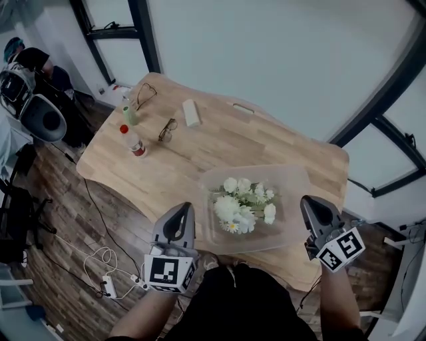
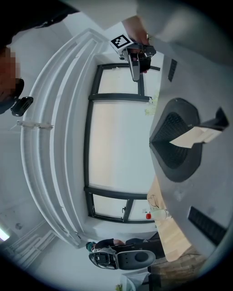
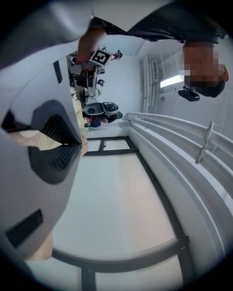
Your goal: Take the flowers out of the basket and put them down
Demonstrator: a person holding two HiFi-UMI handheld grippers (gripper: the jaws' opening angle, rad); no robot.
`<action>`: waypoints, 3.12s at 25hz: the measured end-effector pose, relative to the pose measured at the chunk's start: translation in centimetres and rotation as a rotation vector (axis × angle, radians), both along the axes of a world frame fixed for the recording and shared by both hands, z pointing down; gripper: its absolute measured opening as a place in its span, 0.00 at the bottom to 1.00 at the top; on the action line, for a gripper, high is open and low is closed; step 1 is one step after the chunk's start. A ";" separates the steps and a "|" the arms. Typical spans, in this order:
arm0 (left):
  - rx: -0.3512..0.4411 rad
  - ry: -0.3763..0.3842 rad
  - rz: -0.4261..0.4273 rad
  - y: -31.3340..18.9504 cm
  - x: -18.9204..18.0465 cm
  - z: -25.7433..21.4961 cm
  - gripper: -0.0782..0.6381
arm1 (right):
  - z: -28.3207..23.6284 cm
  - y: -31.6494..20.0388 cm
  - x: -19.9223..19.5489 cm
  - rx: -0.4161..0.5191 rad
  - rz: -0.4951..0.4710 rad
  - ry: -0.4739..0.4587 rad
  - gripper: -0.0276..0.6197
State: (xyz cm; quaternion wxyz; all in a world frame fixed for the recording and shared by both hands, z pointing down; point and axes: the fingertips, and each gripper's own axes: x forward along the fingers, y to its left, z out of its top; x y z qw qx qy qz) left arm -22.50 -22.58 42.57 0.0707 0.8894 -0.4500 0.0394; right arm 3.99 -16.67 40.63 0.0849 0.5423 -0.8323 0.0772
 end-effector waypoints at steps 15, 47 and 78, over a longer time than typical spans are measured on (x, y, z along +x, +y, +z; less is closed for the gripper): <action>-0.038 0.017 -0.095 -2.3 0.4 0.4 0.12 | 7.7 -4.9 0.4 -0.197 -0.123 0.086 0.08; -0.118 0.003 -0.272 -2.3 -5.7 2.8 0.12 | 16.0 -3.6 -13.3 -0.236 -0.810 0.177 0.47; -0.058 0.004 -0.265 -0.5 -5.5 0.0 0.12 | 10.0 -3.8 -14.8 -0.107 -0.736 0.103 0.46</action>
